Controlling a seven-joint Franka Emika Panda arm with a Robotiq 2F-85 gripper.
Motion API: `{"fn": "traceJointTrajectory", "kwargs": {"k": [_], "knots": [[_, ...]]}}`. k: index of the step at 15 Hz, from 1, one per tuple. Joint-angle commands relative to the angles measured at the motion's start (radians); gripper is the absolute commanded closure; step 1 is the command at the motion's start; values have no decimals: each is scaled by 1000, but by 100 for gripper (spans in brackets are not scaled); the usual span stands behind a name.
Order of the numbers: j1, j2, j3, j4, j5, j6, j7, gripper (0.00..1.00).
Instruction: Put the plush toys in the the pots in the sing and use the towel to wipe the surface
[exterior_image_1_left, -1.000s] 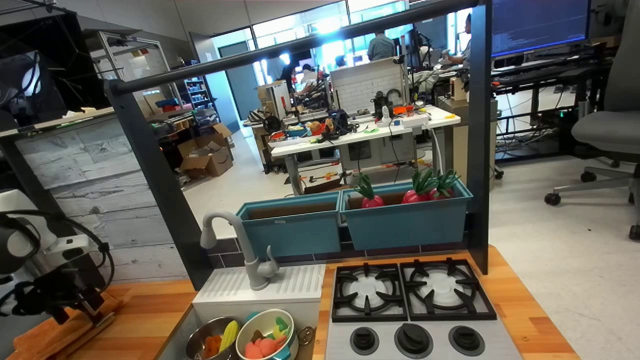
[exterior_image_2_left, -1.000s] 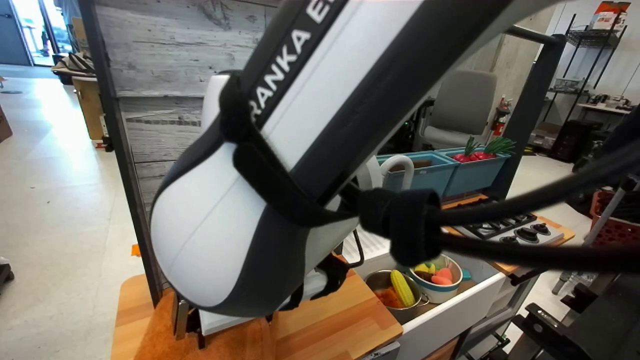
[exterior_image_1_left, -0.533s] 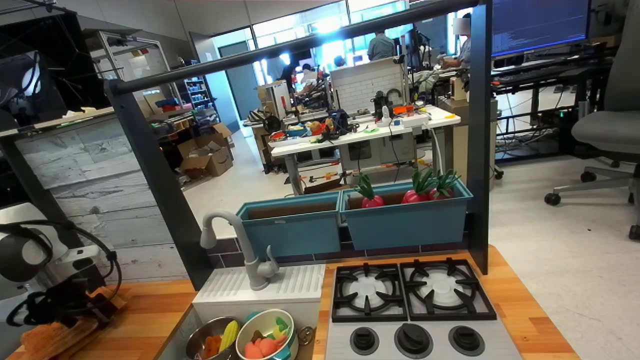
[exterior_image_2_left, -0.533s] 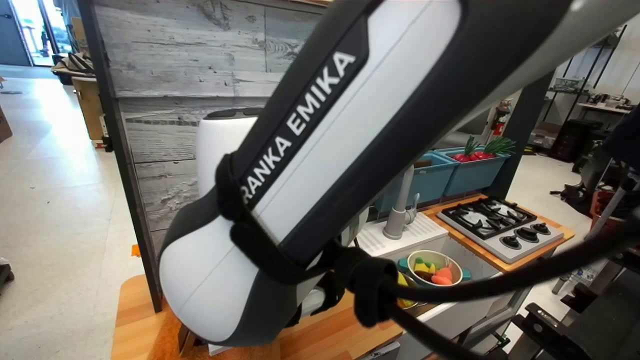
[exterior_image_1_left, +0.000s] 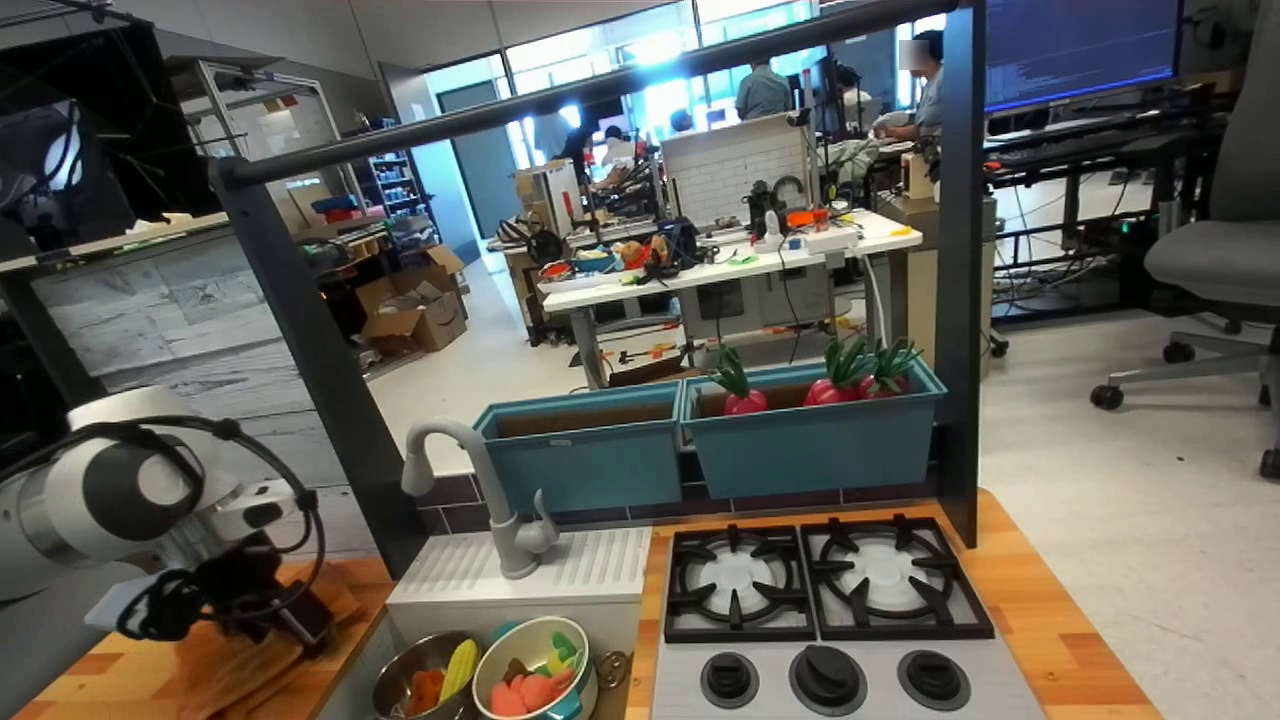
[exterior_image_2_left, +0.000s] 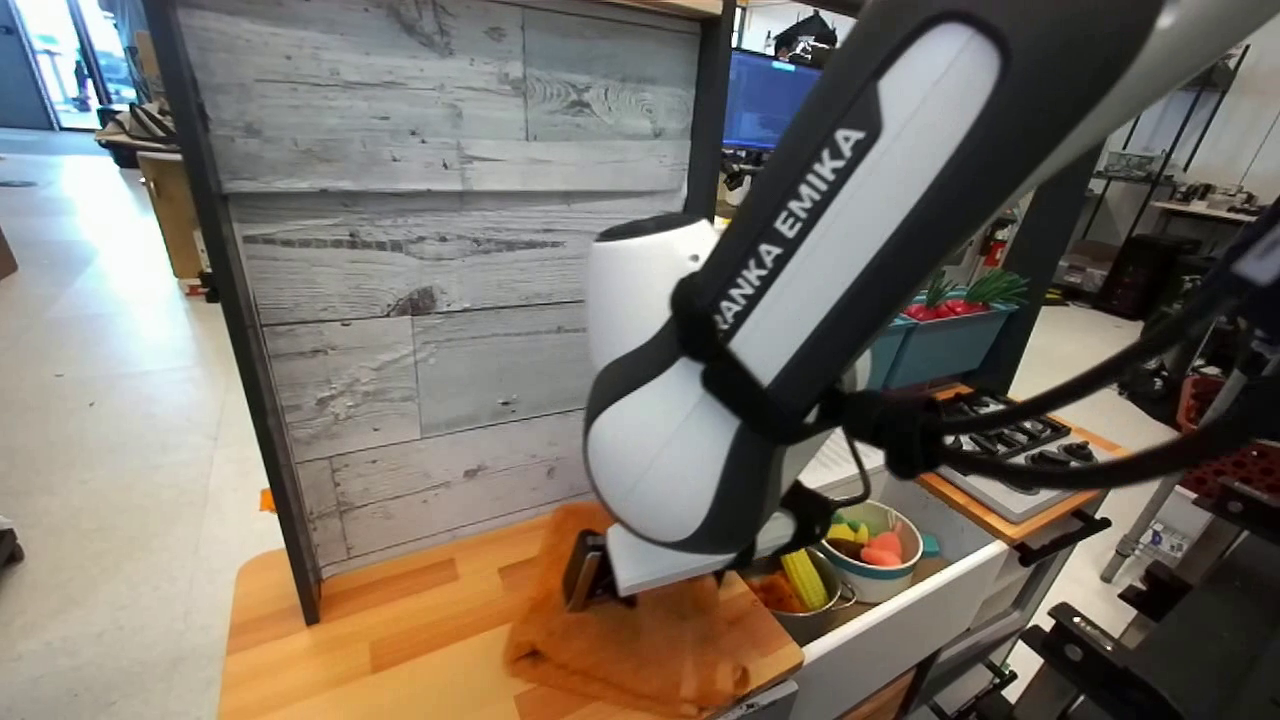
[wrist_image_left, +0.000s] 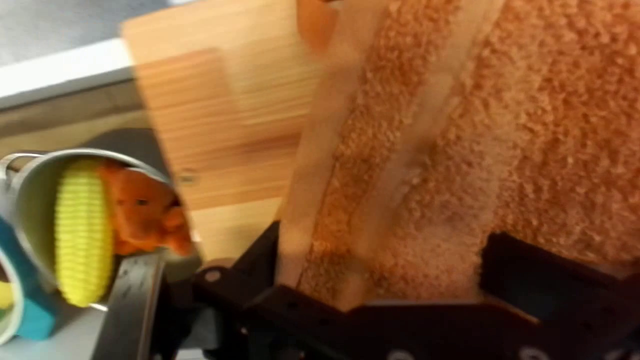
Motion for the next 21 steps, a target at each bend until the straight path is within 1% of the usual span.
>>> {"fn": "traceJointTrajectory", "kwargs": {"k": [1, 3, 4, 6, 9, 12, 14, 17, 18, 19, 20, 21], "knots": [[-35, -64, -27, -127, -8, 36, 46, 0], [-41, -68, -5, -124, -9, 66, 34, 0], [-29, -65, -1, -115, -14, 81, 33, 0], [30, -58, 1, -76, -42, 95, 40, 0], [138, -58, -21, 7, -102, 46, 55, 0], [205, -31, -18, 95, -124, 7, 56, 0], [215, -9, -2, 138, -116, -31, 46, 0], [205, 25, 12, 180, -105, -80, 44, 0], [190, 31, 25, 184, -96, -86, 37, 0], [162, 34, 52, 173, -80, -60, 15, 0], [117, 30, 101, 149, -57, -11, -27, 0], [180, 21, 39, 146, -95, -44, 36, 0]]}}
